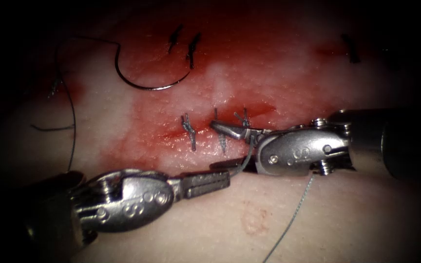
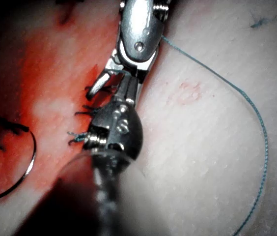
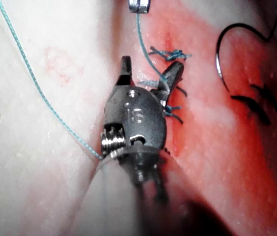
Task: Wound Closure
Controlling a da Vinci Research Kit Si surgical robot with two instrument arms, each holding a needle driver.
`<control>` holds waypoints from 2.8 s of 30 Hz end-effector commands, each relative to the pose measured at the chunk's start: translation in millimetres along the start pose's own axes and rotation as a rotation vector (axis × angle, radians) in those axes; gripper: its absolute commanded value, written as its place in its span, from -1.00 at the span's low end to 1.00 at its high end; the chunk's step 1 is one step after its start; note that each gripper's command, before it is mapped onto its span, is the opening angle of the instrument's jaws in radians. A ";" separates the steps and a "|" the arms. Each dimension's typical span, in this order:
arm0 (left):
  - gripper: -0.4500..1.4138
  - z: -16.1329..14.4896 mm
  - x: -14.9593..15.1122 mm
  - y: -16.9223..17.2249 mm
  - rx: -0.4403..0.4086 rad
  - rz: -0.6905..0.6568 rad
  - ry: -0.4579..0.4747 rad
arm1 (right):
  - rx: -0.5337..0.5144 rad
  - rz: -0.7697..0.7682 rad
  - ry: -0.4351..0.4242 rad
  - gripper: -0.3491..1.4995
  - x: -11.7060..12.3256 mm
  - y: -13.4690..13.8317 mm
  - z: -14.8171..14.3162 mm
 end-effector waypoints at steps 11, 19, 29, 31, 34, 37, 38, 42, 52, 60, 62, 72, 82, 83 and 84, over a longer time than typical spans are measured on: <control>-1.00 -7.5 -4.4 -4.3 0.105 -0.068 -0.101 | -0.111 0.082 0.020 0.98 1.4 4.1 -6.3; -1.00 -5.0 -10.7 -2.5 0.041 -0.095 -0.324 | -0.115 0.074 0.015 0.98 1.1 3.4 -5.7; 0.06 -2.1 -17.5 -1.4 0.041 -0.225 -0.433 | -0.117 0.074 0.014 0.98 1.1 3.3 -5.6; 0.21 -2.0 -18.2 -0.5 0.011 -0.276 -0.453 | -0.117 0.074 0.014 0.98 1.1 3.3 -5.6; 0.41 -2.2 -18.4 0.4 -0.018 -0.335 -0.484 | -0.117 0.074 0.014 0.98 1.2 3.2 -5.6; 0.39 -3.2 -17.9 1.6 -0.079 -0.381 -0.528 | -0.117 0.074 0.010 0.98 1.2 3.2 -5.7; 0.39 -3.5 -17.6 1.9 -0.092 -0.386 -0.536 | -0.114 0.073 0.008 0.98 1.2 3.2 -5.7; 0.30 -4.3 -14.0 1.8 -0.122 -0.434 -0.515 | -0.110 0.073 0.004 0.98 1.2 3.2 -5.7; 0.41 -6.4 -4.6 -0.9 -0.052 -0.447 -0.183 | -0.101 0.071 -0.004 0.96 1.3 3.0 -5.8; 0.35 -6.0 -1.0 -3.1 0.010 -0.339 0.082 | 0.012 0.138 -0.015 0.91 2.2 5.2 -5.9; 0.30 -5.5 -0.6 -3.0 -0.057 -0.288 0.153 | 0.057 0.167 -0.019 0.87 2.6 6.1 -5.8; 0.17 -5.3 -2.3 -4.1 -0.164 -0.171 0.265 | 0.180 0.237 -0.013 0.34 5.2 6.7 -8.3; 0.08 -5.2 -3.9 -5.0 -0.124 -0.164 0.267 | 0.147 0.236 -0.006 0.36 4.9 6.9 -9.8; 0.08 -5.2 -3.9 -5.0 -0.122 -0.164 0.265 | 0.141 0.236 -0.004 0.36 4.9 6.9 -9.8; 0.08 -5.2 -3.9 -5.0 -0.122 -0.164 0.265 | 0.137 0.237 0.000 0.36 4.8 7.0 -9.8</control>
